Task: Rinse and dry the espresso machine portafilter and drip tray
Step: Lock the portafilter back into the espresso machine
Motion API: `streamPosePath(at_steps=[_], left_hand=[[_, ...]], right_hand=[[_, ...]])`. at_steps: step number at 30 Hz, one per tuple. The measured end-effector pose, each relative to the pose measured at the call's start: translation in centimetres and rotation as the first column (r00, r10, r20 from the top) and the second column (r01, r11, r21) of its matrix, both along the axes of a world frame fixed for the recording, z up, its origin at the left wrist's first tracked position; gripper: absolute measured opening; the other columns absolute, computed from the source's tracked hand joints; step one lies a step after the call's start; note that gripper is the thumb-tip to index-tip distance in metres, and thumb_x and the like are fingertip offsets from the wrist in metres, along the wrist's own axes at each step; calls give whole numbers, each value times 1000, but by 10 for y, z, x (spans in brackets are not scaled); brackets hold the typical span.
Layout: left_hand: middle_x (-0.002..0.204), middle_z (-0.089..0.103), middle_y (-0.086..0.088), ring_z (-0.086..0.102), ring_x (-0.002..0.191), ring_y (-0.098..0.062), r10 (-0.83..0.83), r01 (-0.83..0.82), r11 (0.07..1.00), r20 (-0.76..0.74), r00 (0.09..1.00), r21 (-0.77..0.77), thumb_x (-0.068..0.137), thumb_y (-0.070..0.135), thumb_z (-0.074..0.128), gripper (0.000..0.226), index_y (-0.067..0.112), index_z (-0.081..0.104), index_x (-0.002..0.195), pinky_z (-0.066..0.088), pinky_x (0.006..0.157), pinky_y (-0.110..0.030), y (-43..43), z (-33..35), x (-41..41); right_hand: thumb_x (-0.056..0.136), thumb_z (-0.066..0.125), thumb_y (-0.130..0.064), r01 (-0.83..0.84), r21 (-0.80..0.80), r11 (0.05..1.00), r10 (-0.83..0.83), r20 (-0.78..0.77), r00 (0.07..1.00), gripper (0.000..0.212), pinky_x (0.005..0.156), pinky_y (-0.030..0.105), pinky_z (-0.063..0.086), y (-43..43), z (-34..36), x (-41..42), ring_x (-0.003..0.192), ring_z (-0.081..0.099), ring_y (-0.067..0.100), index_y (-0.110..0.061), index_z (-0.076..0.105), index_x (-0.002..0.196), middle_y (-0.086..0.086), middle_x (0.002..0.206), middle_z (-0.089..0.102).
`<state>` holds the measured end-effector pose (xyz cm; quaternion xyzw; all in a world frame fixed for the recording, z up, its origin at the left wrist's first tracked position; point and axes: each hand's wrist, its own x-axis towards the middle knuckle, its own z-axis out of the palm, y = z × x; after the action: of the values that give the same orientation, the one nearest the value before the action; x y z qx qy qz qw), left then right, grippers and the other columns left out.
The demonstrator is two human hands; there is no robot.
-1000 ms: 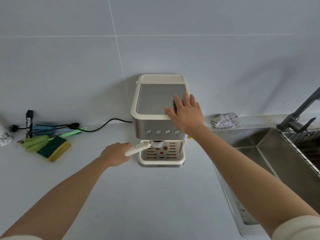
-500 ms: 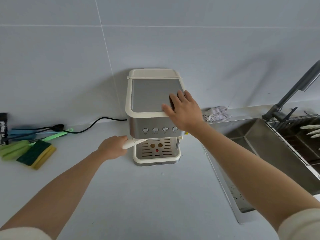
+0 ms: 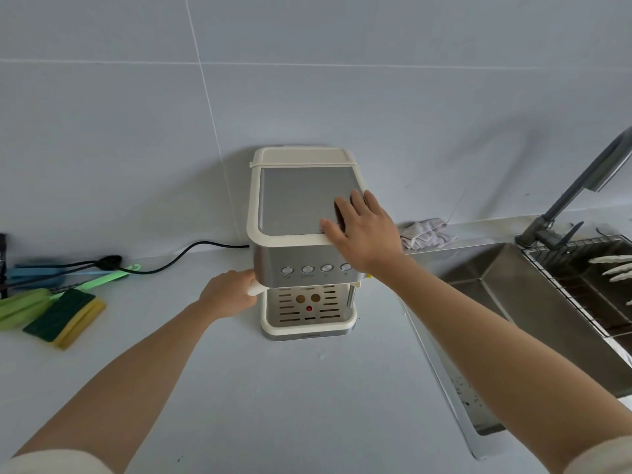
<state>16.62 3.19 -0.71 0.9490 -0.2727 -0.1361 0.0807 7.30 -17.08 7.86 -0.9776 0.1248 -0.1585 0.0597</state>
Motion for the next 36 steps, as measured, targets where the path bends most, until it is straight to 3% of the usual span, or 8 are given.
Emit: streamPosePath(at_steps=[7,11,17,26,30,33,36], left_hand=[[102,63,-10,50,79,-25,-23,17,997,75,997,82,88,20,46,33,15,49,121,37,68,-28,2,4,-5],[106,63,-12,59,96,-33,21,-27,998,90,996,64,89,20,43,36,13,45,125,40,72,-30,-1,1,-23],[113,61,-14,57,102,-34,131,-133,991,62,989,20,91,20,43,33,7,43,122,35,71,-30,-12,-2,-57],[117,59,-16,59,103,-33,247,-248,968,-41,968,-42,93,15,42,28,1,41,117,41,71,-32,-33,1,-96],[118,57,-19,58,104,-35,230,-241,969,-162,960,-54,92,12,42,14,4,37,103,38,68,-31,-37,9,-103],[107,56,-15,56,88,-28,196,-225,972,-285,938,-71,87,11,49,29,3,39,112,40,61,-27,-33,13,-93],[92,55,-7,59,65,-19,157,-340,914,-579,800,-223,80,7,61,34,10,40,106,46,52,-24,-25,14,-81]], right_hand=[[71,1,-61,-1,-5,1000,1,-14,1000,81,100,37,34,-1,0,0,120,36,28,-12,46,117,10,119,48],[71,0,-61,-2,-17,1000,2,-11,1000,81,98,37,34,-1,0,-1,117,36,28,-11,46,116,10,116,48],[71,-1,-61,16,-7,1000,-16,-1,1000,79,97,37,36,1,1,0,115,37,28,-11,47,110,10,115,48],[70,-1,-61,16,-10,1000,-16,4,1000,82,97,38,36,1,0,1,117,37,29,-10,48,112,11,117,49],[72,0,-61,13,-9,1000,-13,-3,1000,81,98,39,36,1,0,0,118,37,30,-10,48,114,12,119,49],[78,6,-60,18,-16,1000,-19,-24,1000,75,98,39,35,1,0,1,118,37,30,-10,47,114,12,120,48],[78,6,-61,22,-16,1000,-22,-25,999,76,97,39,35,1,1,0,118,37,30,-10,48,114,12,120,48]])
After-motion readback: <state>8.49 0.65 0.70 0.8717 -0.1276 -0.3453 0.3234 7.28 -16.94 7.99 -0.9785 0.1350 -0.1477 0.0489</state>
